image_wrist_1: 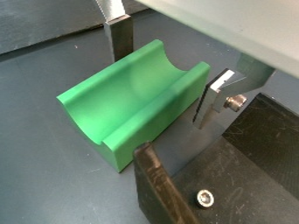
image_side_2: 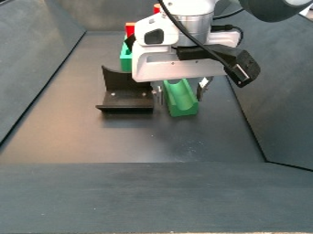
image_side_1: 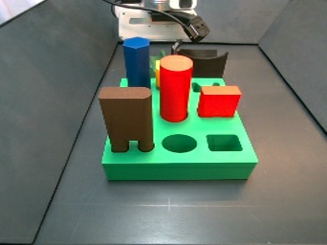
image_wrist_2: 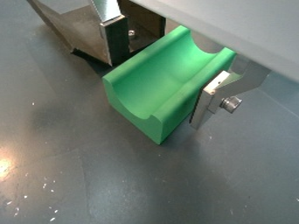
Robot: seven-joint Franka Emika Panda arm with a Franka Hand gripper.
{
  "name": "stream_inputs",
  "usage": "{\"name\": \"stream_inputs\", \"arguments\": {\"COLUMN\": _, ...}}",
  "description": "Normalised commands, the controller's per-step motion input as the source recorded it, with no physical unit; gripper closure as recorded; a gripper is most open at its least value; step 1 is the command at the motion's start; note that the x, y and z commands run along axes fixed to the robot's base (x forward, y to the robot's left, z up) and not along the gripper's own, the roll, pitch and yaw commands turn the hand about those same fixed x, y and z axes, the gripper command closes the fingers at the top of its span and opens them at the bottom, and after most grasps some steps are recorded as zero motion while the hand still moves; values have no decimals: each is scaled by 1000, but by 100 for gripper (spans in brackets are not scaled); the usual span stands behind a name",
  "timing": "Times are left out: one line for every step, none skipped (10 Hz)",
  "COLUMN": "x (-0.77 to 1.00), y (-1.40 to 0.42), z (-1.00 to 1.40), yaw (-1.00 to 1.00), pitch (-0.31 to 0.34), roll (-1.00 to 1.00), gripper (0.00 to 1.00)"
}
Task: Pick up the arch object. Move up. Place the arch object on the fixture. Regrasp the arch object. Move to above the board. Insert the arch object.
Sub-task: Pick up the arch object.
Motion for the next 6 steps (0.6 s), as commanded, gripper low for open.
{"name": "stream_inputs", "arguments": {"x": -134, "y": 0, "z": -383, "yaw": 0, "pitch": -236, "roll": -51, "gripper": 0}}
{"name": "stream_inputs", "arguments": {"x": -180, "y": 0, "z": -246, "yaw": 0, "pitch": -209, "roll": -57, "gripper": 0}}
{"name": "stream_inputs", "arguments": {"x": -106, "y": 0, "z": -197, "yaw": 0, "pitch": -140, "roll": -41, "gripper": 0}}
{"name": "stream_inputs", "arguments": {"x": -111, "y": 0, "z": -197, "yaw": 0, "pitch": -139, "roll": -50, "gripper": 0}}
{"name": "stream_inputs", "arguments": {"x": 0, "y": 0, "z": -134, "yaw": 0, "pitch": -31, "roll": 0, "gripper": 0}}
{"name": "stream_inputs", "arguments": {"x": 0, "y": 0, "z": 0, "yaw": 0, "pitch": 10, "roll": 0, "gripper": 0}}
